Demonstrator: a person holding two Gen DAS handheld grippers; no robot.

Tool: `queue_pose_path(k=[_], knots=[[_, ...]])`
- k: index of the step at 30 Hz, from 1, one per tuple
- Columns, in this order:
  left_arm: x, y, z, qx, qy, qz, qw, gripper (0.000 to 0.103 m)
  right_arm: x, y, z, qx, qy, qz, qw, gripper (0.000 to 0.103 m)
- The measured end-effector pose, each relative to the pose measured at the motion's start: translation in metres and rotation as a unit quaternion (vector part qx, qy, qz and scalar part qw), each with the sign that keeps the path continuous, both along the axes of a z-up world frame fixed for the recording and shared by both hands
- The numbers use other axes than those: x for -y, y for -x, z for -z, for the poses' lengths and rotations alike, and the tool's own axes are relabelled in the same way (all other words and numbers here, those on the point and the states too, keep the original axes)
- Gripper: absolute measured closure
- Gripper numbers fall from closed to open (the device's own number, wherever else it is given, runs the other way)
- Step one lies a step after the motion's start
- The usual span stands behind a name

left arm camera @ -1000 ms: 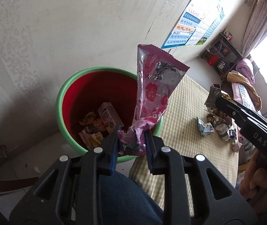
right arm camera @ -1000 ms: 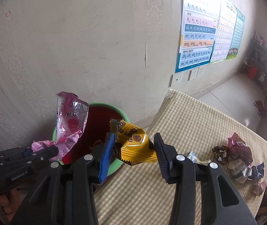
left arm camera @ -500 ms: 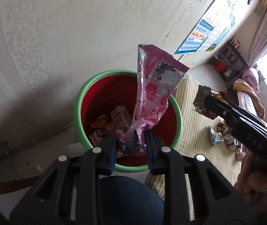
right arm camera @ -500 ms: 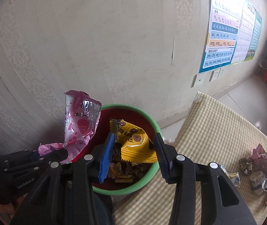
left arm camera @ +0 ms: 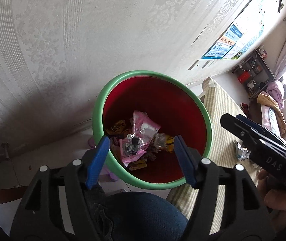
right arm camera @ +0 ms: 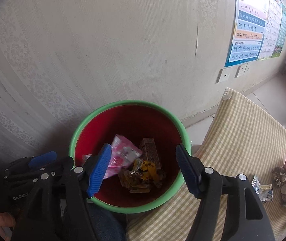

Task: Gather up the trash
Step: 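Open both tools to drop the wrappers into the bucket, then move both open tools back toward the remaining wrappers on the table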

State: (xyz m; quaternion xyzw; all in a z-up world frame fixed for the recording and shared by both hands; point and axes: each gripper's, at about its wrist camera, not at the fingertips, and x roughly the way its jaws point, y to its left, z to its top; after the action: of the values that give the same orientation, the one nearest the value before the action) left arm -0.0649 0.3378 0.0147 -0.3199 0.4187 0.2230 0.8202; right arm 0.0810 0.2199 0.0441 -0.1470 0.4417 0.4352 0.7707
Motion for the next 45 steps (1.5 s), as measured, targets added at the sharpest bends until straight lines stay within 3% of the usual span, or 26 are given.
queue_pose_path(k=[4, 10, 24, 34, 45], knots=[[0.003, 0.003, -0.005, 0.005, -0.003, -0.004, 1.0, 0.024, 0.013, -0.004, -0.004, 0.002, -0.001, 0.015, 1.0, 0.032], [0.022, -0.004, -0.018, 0.016, -0.014, 0.018, 0.9996, 0.016, 0.046, -0.002, -0.017, 0.008, -0.011, 0.04, 0.999, 0.031], [0.109, -0.038, -0.041, 0.029, -0.029, 0.102, 0.9939, 0.012, 0.161, -0.004, -0.029, 0.014, -0.018, 0.128, 0.992, 0.031], [0.178, -0.072, -0.055, 0.04, -0.037, 0.165, 0.9848, 0.006, 0.263, -0.014, -0.037, 0.023, -0.025, 0.209, 0.977, 0.028], [0.248, -0.104, -0.058, 0.034, -0.044, 0.222, 0.9733, 0.006, 0.357, -0.021, -0.034, 0.031, -0.016, 0.289, 0.957, 0.013]])
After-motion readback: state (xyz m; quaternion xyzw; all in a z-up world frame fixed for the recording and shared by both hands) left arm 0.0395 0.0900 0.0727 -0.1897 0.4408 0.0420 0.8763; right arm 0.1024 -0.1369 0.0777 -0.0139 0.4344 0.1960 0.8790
